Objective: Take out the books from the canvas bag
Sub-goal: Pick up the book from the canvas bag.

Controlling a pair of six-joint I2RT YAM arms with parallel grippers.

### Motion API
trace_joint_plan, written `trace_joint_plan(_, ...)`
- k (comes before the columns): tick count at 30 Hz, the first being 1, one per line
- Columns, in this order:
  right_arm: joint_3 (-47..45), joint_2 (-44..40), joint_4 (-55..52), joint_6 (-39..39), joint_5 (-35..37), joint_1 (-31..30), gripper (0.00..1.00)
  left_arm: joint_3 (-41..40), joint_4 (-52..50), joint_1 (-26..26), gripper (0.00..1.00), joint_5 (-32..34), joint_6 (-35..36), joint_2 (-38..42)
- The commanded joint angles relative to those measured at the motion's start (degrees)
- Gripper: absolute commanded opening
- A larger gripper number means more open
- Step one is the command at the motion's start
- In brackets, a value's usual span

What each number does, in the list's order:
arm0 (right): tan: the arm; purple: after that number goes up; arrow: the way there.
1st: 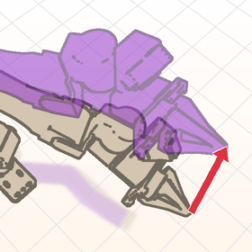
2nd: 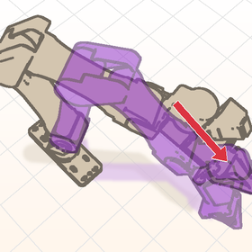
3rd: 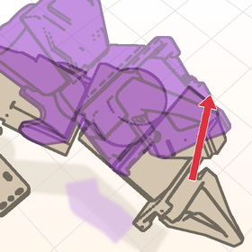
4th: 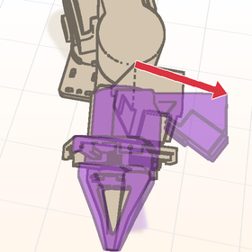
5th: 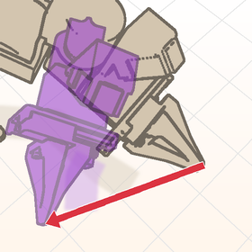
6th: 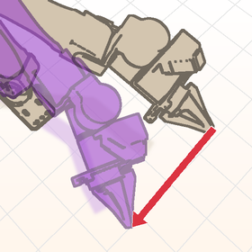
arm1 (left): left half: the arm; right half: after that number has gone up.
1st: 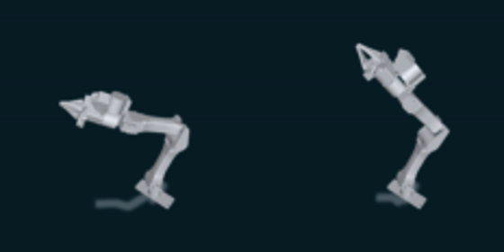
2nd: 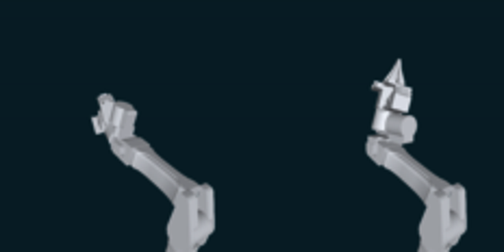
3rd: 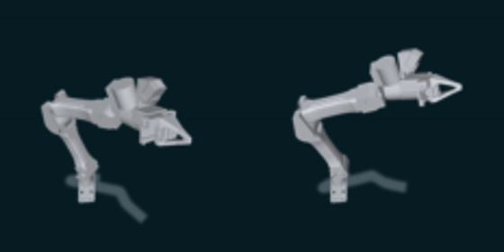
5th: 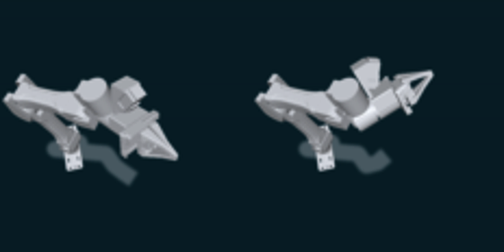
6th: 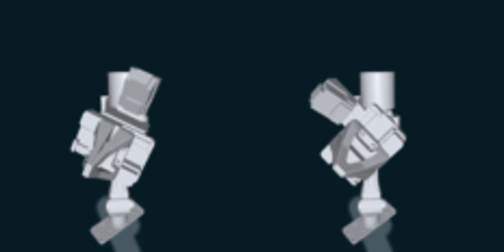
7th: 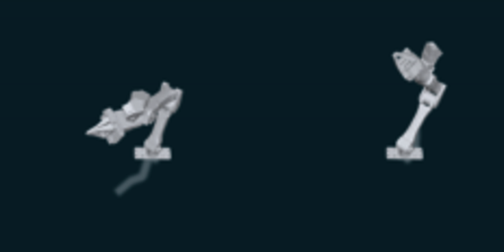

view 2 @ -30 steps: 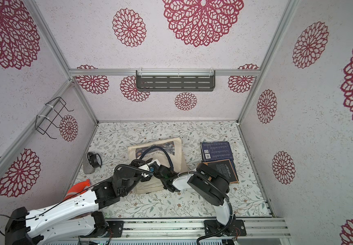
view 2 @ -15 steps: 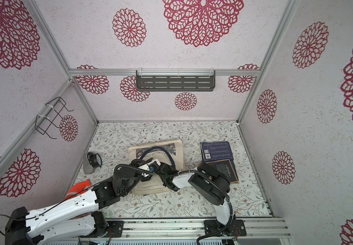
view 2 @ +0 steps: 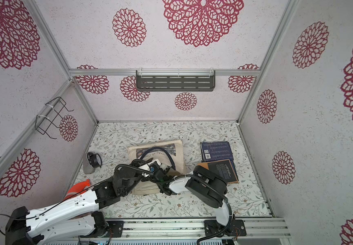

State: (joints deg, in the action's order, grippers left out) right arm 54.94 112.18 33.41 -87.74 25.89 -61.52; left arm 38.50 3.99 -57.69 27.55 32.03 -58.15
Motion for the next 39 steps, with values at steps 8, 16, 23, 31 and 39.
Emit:
trace_joint_plan(8, 3.40, 3.31, 2.88, 2.51, -0.80, 3.85, 0.49, -0.60, 6.40, -2.44, 0.00, -1.45, 3.82, 2.87)
trace_joint_plan(16, 4.82, 2.05, 3.20, 9.71, 2.63, 5.28, 0.45, -0.71, 6.03, -2.74, 0.00, -1.93, 4.18, 2.82)
trace_joint_plan(23, 3.51, 0.05, 5.05, 12.46, 2.57, 6.30, 0.45, -0.44, 6.47, -2.76, 0.00, 0.31, 4.77, 2.17)
trace_joint_plan(31, 1.27, 0.08, 8.21, 13.70, 3.22, 6.18, 0.52, -3.97, 20.90, -2.87, 0.00, 7.79, 10.07, 5.00)
trace_joint_plan(39, 0.47, -1.77, 11.13, 18.74, 5.70, 6.33, 0.47, -5.12, 22.68, -2.93, 0.00, 7.37, 11.67, 6.28)
